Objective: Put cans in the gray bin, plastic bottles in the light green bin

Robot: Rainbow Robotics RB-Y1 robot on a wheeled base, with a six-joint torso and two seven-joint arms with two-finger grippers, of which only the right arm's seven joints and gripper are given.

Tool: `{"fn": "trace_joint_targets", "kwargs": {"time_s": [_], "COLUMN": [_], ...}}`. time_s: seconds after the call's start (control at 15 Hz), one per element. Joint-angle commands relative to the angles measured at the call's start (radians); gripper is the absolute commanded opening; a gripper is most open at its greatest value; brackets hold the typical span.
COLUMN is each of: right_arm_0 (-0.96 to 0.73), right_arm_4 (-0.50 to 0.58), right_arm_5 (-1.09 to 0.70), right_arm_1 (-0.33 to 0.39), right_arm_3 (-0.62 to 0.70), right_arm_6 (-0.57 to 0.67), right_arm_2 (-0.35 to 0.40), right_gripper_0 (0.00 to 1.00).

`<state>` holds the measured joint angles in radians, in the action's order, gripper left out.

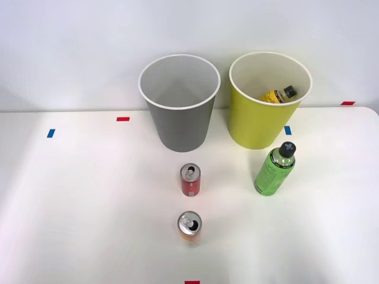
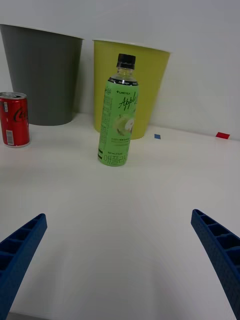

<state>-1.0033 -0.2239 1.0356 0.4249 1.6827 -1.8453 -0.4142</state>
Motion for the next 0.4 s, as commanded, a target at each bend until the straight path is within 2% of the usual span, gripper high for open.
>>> {"fn": "trace_joint_targets", "kwargs": {"time_s": [0.07, 0.4], "right_arm_0": [0.0, 0.0], "right_arm_4": [0.0, 0.0], "right_arm_5": [0.0, 0.0], "right_arm_1": [0.0, 0.0], "right_arm_3": [0.0, 0.0], "right_arm_6": [0.0, 0.0], "right_arm_2": [0.0, 0.0], "right_gripper_0": [1.0, 1.0]}}
